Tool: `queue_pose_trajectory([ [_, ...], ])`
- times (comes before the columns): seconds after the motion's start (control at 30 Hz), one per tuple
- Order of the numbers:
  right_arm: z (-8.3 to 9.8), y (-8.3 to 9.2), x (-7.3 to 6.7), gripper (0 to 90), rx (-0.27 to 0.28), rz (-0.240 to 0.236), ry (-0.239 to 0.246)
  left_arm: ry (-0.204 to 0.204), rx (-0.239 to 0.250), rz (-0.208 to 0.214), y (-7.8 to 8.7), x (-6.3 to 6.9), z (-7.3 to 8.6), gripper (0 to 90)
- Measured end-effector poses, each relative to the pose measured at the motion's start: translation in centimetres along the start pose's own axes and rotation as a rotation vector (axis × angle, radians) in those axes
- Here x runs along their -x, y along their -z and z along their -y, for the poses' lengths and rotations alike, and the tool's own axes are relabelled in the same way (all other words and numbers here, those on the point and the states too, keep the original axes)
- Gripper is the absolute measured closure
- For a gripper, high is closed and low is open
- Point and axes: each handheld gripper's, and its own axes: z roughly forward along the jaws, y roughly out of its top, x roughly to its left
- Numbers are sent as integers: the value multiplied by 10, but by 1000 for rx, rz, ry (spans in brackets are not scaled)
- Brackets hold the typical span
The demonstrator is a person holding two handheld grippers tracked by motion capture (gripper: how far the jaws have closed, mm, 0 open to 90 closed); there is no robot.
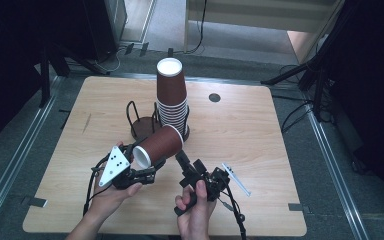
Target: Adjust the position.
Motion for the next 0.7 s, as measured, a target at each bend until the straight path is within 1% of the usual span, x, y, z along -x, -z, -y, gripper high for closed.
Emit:
queue_pose_trajectory([
  [0.07, 0, -1, 2, 0, -16, -12, -87, 0, -1, 6, -1, 2, 1, 198],
  [0.1, 0, 0, 2, 0, -15, 4, -129, 8, -2, 17, -1, 3, 1, 198],
  [0.13, 0, 0, 3, 0, -15, 12, -162, 12, -2, 24, -2, 4, 2, 198],
  [0.2, 0, -2, 5, 0, -20, 19, -217, 4, -2, 27, -2, 6, 3, 198],
  [0.37, 0, -4, 6, 0, -12, 22, -312, -3, -1, 28, -4, 8, 4, 198],
  [0.43, 0, -5, 7, 0, -19, 13, -363, -7, 0, 29, -4, 9, 5, 198],
  [0.57, 1, -9, 7, 0, -38, 3, -435, -13, -3, 39, -5, 12, 6, 198],
  [0.67, 2, -11, 6, 0, -40, 5, -462, -24, -2, 52, -6, 15, 6, 199],
  [0.7, 3, -12, 7, 0, -40, 10, -462, -25, -1, 53, -6, 16, 6, 199],
])
